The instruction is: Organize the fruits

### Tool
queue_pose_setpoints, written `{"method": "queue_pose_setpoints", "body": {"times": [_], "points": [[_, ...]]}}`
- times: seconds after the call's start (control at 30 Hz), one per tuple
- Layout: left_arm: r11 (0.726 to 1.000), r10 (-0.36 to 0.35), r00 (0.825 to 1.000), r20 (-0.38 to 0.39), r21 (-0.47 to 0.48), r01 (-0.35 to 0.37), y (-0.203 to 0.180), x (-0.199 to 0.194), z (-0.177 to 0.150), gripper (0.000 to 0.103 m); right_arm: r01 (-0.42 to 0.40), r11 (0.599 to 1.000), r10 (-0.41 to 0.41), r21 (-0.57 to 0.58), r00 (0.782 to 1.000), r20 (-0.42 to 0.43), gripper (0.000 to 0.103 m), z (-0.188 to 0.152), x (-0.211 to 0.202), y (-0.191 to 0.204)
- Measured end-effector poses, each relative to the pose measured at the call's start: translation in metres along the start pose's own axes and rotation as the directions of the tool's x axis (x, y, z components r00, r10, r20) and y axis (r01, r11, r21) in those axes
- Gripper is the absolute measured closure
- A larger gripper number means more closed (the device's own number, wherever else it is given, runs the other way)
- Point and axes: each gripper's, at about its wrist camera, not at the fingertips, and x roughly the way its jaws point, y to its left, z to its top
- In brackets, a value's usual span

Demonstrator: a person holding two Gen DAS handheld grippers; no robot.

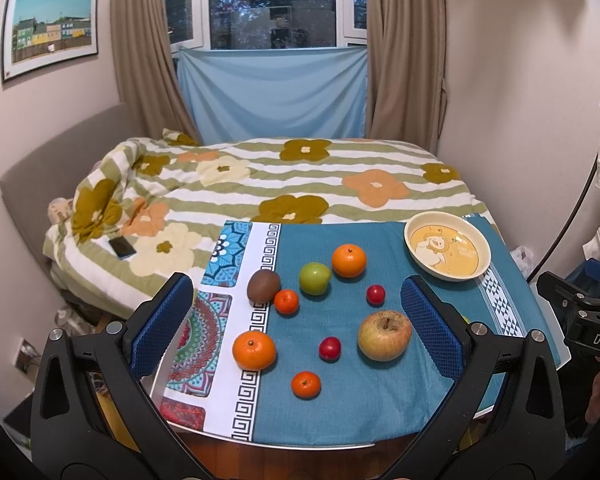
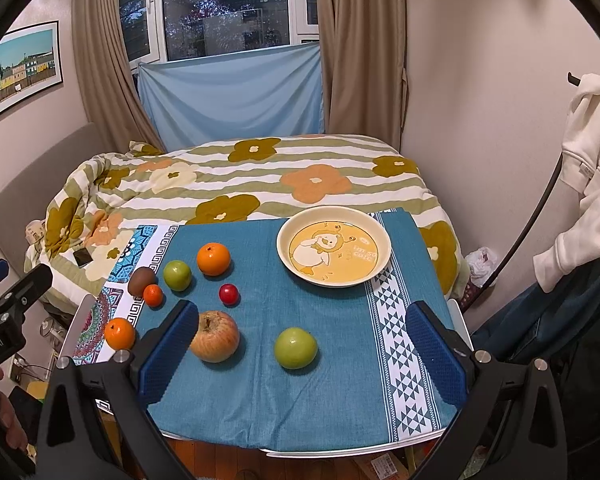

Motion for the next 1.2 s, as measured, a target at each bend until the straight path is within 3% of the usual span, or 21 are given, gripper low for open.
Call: {"method": "queue_pose_setpoints", "body": {"times": [0.73, 1.0, 1.2], "points": [[1.000, 0.019, 1.000, -0.015, -0.018, -0.020, 0.005, -0.009, 0.000, 0.000, -0.019, 1.000, 0.018, -0.007, 1.000, -0.014, 0.000, -0.002, -0.002, 0.001], [0.989, 0.094, 0.990, -0.106, -0.101, -0.105, 0.011, 0.007, -0.006, 0.000, -0.099, 0.992, 0.092, -0.080, 0.991, -0.093, 0.000, 0.003, 0.024, 0.003], [0.974, 0.162, 0.970, -0.183, -0.130, -0.187, 0.015, 0.026, -0.031, 0.000, -0.217, 0.965, 0.190, -0.149, 0.965, -0.178, 0.000, -0.006, 0.061, 0.008]]}}
